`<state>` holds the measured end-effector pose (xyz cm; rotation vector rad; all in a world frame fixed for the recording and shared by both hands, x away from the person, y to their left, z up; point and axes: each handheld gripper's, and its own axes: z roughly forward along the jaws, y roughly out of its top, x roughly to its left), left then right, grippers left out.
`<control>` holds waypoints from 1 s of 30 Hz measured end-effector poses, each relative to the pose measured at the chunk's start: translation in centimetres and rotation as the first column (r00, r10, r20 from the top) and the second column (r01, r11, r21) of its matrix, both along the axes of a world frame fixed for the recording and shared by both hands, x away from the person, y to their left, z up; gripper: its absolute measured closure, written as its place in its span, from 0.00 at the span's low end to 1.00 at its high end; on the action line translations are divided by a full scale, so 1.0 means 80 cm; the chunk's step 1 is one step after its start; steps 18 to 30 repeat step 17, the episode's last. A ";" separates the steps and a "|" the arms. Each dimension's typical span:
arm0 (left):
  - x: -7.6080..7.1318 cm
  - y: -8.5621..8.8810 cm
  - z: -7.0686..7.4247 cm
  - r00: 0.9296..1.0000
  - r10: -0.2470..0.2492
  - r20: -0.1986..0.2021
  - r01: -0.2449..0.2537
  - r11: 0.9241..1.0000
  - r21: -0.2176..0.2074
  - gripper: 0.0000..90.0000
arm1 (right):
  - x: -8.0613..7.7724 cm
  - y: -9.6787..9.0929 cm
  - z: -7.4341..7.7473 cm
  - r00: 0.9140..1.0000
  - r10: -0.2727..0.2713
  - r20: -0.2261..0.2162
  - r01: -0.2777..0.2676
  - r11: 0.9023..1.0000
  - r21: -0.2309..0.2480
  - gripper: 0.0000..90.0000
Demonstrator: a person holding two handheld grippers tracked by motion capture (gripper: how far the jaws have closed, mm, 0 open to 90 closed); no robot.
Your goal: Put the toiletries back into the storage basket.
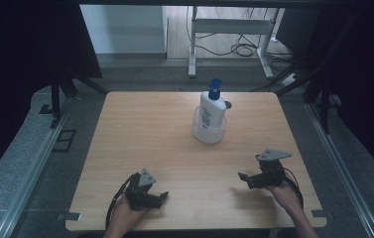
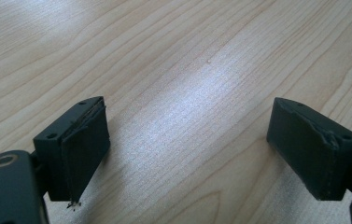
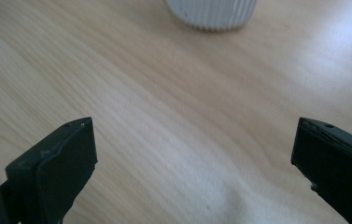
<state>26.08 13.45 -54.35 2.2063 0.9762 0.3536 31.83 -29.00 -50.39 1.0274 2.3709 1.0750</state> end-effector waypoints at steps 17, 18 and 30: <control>0.000 0.000 0.000 1.000 0.000 0.002 0.000 1.000 0.001 0.14 | -0.015 -0.001 -0.049 0.998 -0.012 -0.064 0.008 0.999 -0.051 0.00; 0.000 0.000 0.000 1.000 0.000 0.002 0.000 1.000 0.001 0.14 | -0.015 -0.001 -0.049 0.998 -0.012 -0.064 0.008 0.999 -0.051 0.00; 0.000 0.000 0.000 1.000 0.000 0.002 0.000 1.000 0.001 0.14 | -0.015 -0.001 -0.049 0.998 -0.012 -0.064 0.008 0.999 -0.051 0.00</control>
